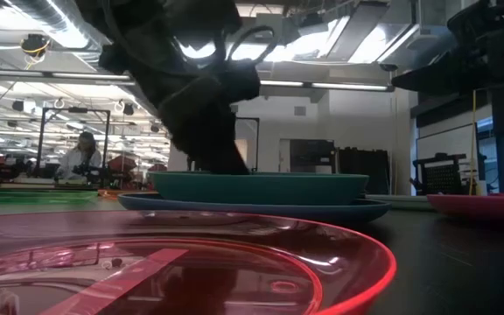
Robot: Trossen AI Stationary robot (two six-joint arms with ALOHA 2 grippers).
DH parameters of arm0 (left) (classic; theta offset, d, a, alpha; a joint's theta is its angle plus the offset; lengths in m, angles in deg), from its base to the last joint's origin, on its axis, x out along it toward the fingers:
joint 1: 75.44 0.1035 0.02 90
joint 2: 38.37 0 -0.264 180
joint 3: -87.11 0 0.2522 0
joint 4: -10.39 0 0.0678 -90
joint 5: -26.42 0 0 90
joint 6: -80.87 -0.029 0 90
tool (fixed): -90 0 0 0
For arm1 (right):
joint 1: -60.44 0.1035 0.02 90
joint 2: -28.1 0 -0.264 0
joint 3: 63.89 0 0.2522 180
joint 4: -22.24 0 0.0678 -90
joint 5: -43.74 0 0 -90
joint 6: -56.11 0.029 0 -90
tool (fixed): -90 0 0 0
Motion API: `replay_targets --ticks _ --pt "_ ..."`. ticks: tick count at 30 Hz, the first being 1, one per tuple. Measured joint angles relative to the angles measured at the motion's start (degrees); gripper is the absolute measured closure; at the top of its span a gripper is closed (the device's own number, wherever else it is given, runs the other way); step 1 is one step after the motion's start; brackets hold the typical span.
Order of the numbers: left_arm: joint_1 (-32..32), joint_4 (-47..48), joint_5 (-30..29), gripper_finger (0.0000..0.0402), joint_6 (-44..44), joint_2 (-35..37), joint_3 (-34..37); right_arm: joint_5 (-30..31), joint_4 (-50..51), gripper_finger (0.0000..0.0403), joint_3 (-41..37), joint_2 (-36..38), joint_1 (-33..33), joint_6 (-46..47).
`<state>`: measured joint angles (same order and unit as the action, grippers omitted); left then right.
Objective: Stack plastic plates
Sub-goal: Stack the big green plate on the big blue plate, then stack the medium pink plate on the big green plate
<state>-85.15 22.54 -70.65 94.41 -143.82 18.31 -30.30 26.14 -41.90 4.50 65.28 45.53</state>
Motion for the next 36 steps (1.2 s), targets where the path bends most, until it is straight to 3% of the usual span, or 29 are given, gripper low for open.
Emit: replay_targets --ticks 7,18,21,24,29,33,36 --pt "-1.32 1.49 6.08 0.0291 3.06 0.04 -0.02 0.01 -0.37 0.0400 0.00 -1.52 0.00 -0.07" --pt "-2.37 1.99 21.72 0.0292 7.11 0.79 -0.02 0.03 -0.64 0.0400 0.00 -2.55 0.00 -0.07" --pt "-2.37 2.16 18.71 0.0292 5.41 2.53 -0.02 0.03 -0.65 0.0400 0.01 -2.56 0.00 0.26" --pt "-2.36 0.20 10.89 0.0292 0.26 4.56 -0.02 -0.91 -0.01 0.0400 1.93 -4.04 0.00 6.17" --pt "-3.54 -12.37 -2.63 0.0292 -10.69 4.58 -0.04 -5.72 8.45 0.0400 7.94 -8.95 0.07 11.79" --pt "-3.77 -18.92 -3.79 0.0292 -14.14 2.63 -0.08 -11.94 14.10 0.0400 10.13 -15.79 1.11 17.36" --pt "-3.71 -18.78 -4.01 0.0292 -14.03 2.19 -0.08 -12.75 18.30 0.0400 12.72 -21.54 5.08 19.52"
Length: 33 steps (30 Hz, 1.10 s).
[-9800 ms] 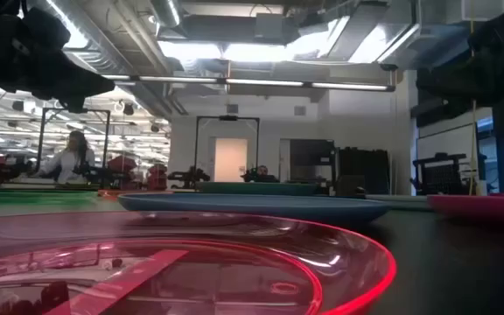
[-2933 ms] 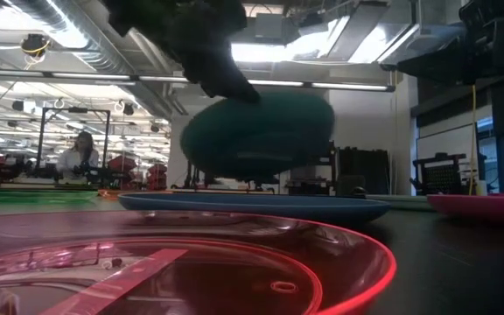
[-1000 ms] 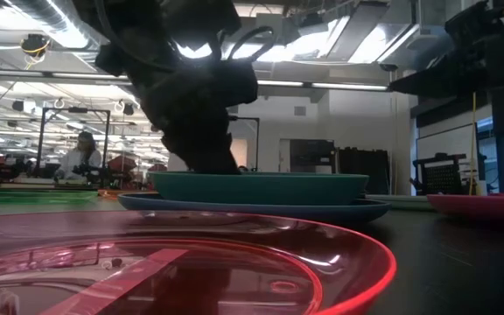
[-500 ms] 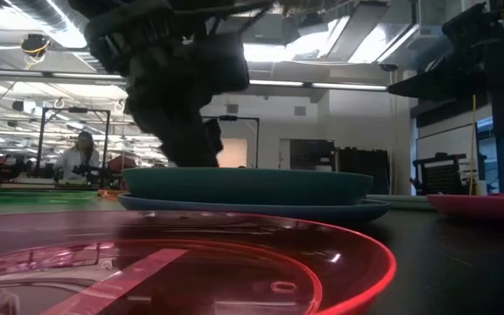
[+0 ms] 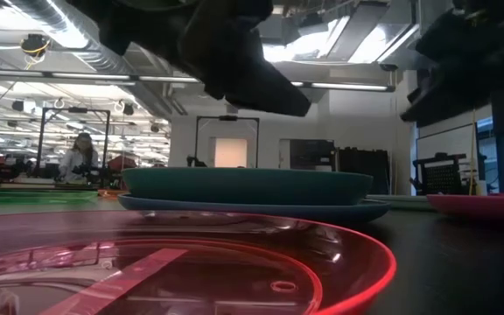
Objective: Stack plastic plates
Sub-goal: Stack the medium pink plate on the big green plate
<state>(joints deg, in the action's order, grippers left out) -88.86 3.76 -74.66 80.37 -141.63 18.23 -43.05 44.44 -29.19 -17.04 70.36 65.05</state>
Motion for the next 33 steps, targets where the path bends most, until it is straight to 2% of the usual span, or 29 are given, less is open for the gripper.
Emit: replay_targets --ticks 7,11,17,20,28,33 --pt "-0.02 0.18 -1.72 0.0292 0.80 -0.30 0.07 6.70 18.45 0.0400 13.34 -14.07 11.22 3.88" --pt "0.01 0.29 -1.95 0.0292 1.38 -0.30 0.07 3.48 27.92 0.0400 18.86 -20.21 15.62 10.68" --pt "0.33 0.12 -2.04 0.0292 1.93 -0.30 0.07 1.69 29.63 0.0390 19.54 -24.78 19.15 17.93" --pt "0.33 0.14 -2.06 0.0292 1.98 -0.30 0.07 1.71 29.77 0.0354 19.54 -26.55 19.42 20.92" --pt "0.33 0.16 -2.00 0.0292 3.33 -0.30 0.07 1.56 30.72 0.0212 19.52 -30.81 19.35 23.97" --pt "0.31 0.18 -1.98 0.0292 3.34 -0.30 0.07 1.76 30.48 0.0167 19.52 -34.43 19.35 24.01"
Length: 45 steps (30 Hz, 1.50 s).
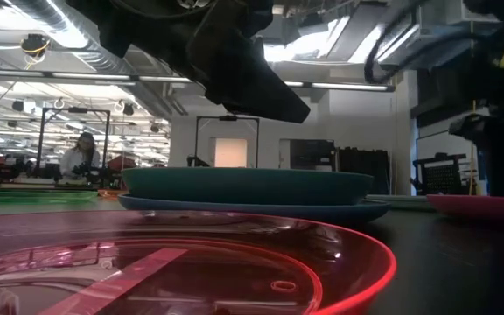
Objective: Stack plastic plates
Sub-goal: Stack the medium pink plate on the big green plate
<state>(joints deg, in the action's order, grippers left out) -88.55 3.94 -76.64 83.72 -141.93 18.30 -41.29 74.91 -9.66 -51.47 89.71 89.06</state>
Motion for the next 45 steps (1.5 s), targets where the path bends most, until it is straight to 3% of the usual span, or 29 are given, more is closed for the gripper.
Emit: replay_targets --ticks 3,6,18,27,31,34,40,45 --pt "0.02 -0.01 0.00 0.0292 0.00 0.00 0.00 -0.09 -0.29 0.0165 -0.02 -2.44 0.00 -0.28" --pt "0.00 0.00 0.00 0.0292 0.00 0.00 0.00 -0.94 -1.41 0.0188 -0.02 -4.08 -0.02 -1.68" --pt "0.02 0.02 0.02 0.0292 0.00 0.00 0.00 1.88 -1.50 0.0389 0.71 -4.27 -0.04 -8.03" --pt "-0.20 0.32 0.02 0.0292 0.00 0.02 0.00 12.93 13.91 0.0390 12.31 -4.27 3.26 -12.56" --pt "-0.69 5.05 -0.48 0.0292 0.00 1.94 0.02 18.52 15.69 0.0398 16.56 -4.20 4.23 -17.42" --pt "-1.93 10.63 -4.67 0.0292 0.69 6.14 0.00 20.46 12.26 0.0396 18.09 -4.18 4.09 -22.46" --pt "-7.28 18.51 -19.13 0.0292 1.04 14.51 -0.02 21.40 1.44 0.0400 17.39 -4.18 3.71 -34.22" --pt "-11.48 20.70 -31.40 0.0292 -0.03 16.00 -0.02 16.04 -11.77 0.0400 14.02 -4.18 0.80 -40.88"
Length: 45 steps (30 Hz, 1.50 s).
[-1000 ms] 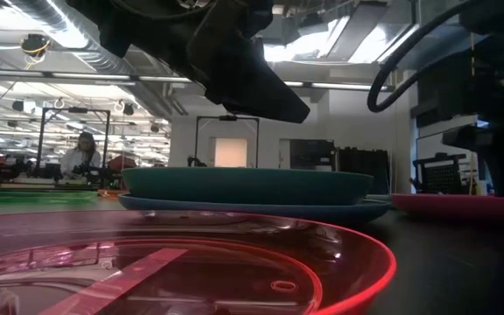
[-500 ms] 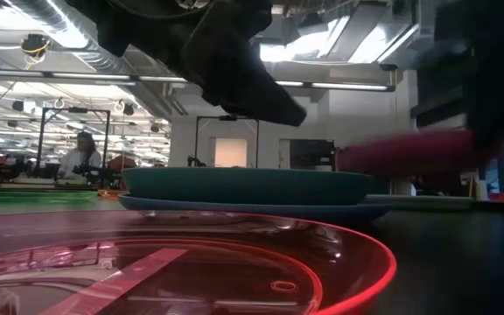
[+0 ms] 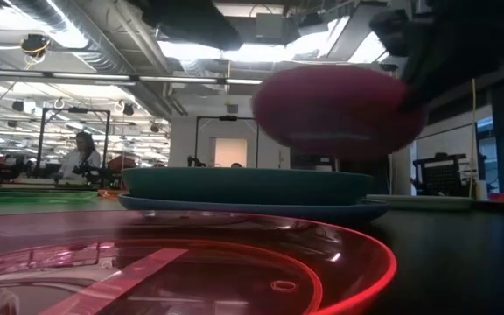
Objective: Stack plastic plates
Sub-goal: Stack the medium pink plate on the big green plate, then stack the medium gray plate on the medium pink plate
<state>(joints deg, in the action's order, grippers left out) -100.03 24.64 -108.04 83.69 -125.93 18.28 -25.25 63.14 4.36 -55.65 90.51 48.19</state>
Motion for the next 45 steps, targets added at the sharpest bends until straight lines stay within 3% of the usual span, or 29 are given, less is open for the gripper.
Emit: replay_targets --ticks 4,8,11,22,27,31,37,45 --pt "-1.09 0.04 -5.87 0.0292 -0.35 -1.18 0.00 -6.34 -13.48 0.0401 -2.85 -0.02 -3.70 -4.27" --pt "-0.52 0.12 -6.00 0.0292 -0.42 -2.15 0.00 -15.68 -22.63 0.0401 -4.59 -1.30 -7.83 -4.27" --pt "-0.14 0.68 -5.49 0.0292 -0.20 -2.19 0.00 -19.27 -23.70 0.0400 -4.84 -3.59 -9.75 -3.84" --pt "-0.06 0.53 -5.39 0.0292 0.07 -2.23 0.00 -19.12 -26.92 0.0393 -4.88 -9.88 -10.26 -2.45" --pt "-0.06 0.33 -5.39 0.0292 0.19 -2.23 0.00 -19.12 -27.31 0.0332 -4.84 -10.27 -10.26 -1.33" --pt "-0.04 0.34 -5.39 0.0292 1.24 -2.25 0.00 -19.04 -21.04 0.0282 -2.40 -7.70 -10.22 -1.33" --pt "0.16 -0.04 -1.40 0.0292 1.69 -2.29 0.02 -15.49 -4.89 0.0249 -1.39 1.16 -10.18 0.96" --pt "2.75 -5.05 7.02 0.0292 1.72 -6.66 0.04 4.38 13.31 0.0247 -5.82 11.91 -11.15 11.55"
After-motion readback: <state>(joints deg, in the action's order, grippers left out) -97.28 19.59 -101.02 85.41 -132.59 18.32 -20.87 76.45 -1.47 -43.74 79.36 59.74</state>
